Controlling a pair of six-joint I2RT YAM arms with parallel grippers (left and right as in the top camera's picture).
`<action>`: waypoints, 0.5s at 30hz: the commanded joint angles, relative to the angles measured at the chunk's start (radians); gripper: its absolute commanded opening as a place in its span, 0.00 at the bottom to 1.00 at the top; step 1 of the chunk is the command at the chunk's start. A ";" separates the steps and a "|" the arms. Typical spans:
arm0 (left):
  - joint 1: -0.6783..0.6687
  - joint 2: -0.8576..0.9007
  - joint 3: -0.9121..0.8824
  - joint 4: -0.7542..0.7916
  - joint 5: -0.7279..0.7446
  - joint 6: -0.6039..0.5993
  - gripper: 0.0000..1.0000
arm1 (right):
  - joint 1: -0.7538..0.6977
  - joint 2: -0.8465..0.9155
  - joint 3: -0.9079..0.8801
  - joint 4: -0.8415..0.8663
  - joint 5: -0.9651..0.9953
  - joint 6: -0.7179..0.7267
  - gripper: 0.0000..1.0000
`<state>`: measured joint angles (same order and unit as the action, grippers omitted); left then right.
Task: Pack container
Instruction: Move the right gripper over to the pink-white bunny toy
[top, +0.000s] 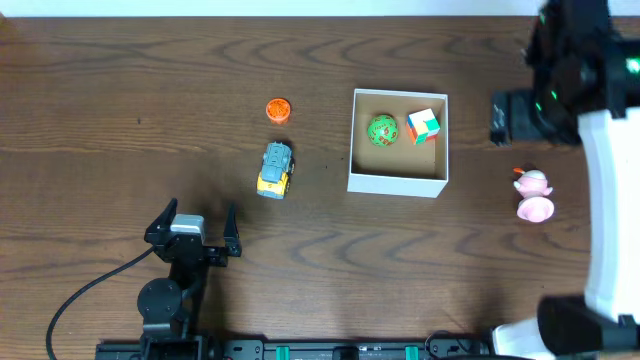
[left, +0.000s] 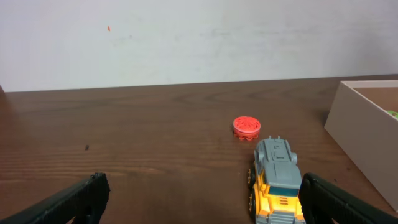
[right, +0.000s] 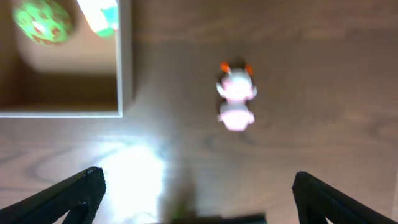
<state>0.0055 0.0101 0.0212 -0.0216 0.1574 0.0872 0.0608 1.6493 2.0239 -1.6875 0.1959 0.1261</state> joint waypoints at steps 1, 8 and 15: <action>0.002 -0.006 -0.017 -0.034 0.015 0.017 0.98 | -0.024 -0.074 -0.153 0.036 0.000 0.016 0.99; 0.002 -0.006 -0.017 -0.034 0.015 0.017 0.98 | -0.022 -0.102 -0.369 0.176 -0.002 0.015 0.99; 0.002 -0.006 -0.017 -0.034 0.014 0.018 0.98 | -0.022 -0.099 -0.403 0.217 -0.001 0.015 0.99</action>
<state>0.0055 0.0101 0.0212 -0.0212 0.1574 0.0872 0.0422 1.5517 1.6222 -1.4868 0.1917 0.1265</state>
